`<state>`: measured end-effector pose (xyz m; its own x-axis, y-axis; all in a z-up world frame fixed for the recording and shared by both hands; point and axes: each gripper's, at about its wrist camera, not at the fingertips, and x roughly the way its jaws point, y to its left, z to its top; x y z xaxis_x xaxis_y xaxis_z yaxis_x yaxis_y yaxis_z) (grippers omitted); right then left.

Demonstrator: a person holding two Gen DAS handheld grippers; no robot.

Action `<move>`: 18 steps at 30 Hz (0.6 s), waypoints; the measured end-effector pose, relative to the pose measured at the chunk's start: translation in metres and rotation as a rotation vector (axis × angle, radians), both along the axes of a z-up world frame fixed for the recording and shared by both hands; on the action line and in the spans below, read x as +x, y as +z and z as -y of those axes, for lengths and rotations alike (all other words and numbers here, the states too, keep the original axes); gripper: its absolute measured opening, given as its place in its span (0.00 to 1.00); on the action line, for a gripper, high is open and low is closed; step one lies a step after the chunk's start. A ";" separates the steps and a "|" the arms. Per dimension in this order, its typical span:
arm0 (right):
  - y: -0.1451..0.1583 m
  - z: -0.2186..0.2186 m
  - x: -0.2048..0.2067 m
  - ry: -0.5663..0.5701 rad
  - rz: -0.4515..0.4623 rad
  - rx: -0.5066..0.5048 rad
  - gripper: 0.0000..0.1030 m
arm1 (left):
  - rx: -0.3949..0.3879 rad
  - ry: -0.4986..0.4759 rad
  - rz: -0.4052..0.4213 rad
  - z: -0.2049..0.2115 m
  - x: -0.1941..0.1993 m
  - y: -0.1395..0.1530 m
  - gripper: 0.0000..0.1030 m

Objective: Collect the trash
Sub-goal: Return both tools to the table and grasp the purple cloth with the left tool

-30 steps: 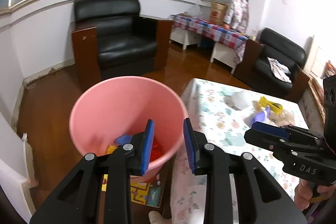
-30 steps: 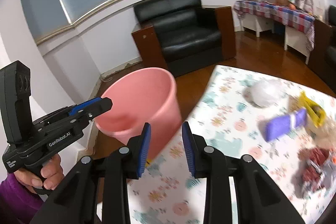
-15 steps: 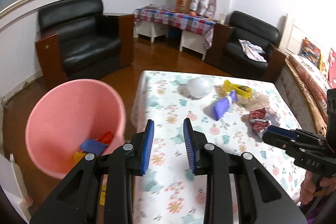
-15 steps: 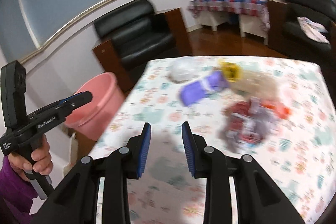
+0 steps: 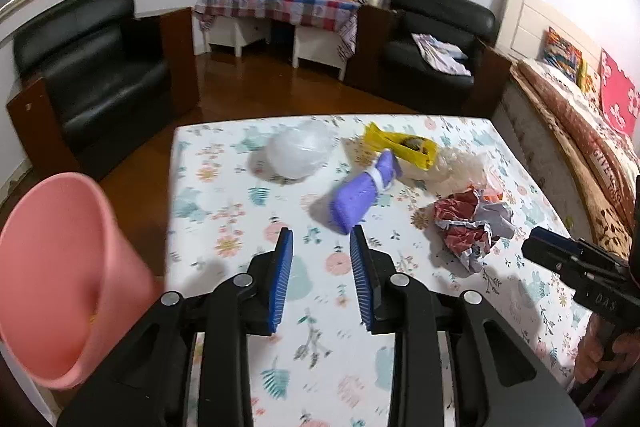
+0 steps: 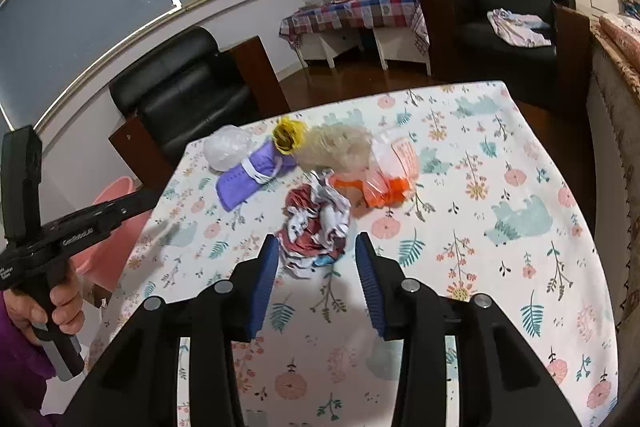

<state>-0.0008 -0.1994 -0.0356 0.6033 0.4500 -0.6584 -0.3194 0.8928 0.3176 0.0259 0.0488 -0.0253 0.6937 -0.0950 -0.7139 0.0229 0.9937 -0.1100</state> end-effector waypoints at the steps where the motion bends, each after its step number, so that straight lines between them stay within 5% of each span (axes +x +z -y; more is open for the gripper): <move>1: -0.002 -0.001 0.000 -0.001 -0.007 -0.001 0.39 | 0.001 -0.009 -0.005 0.002 0.004 -0.001 0.33; 18: -0.024 0.006 0.020 -0.025 -0.079 0.035 0.42 | 0.092 -0.090 -0.085 0.026 0.076 -0.043 0.38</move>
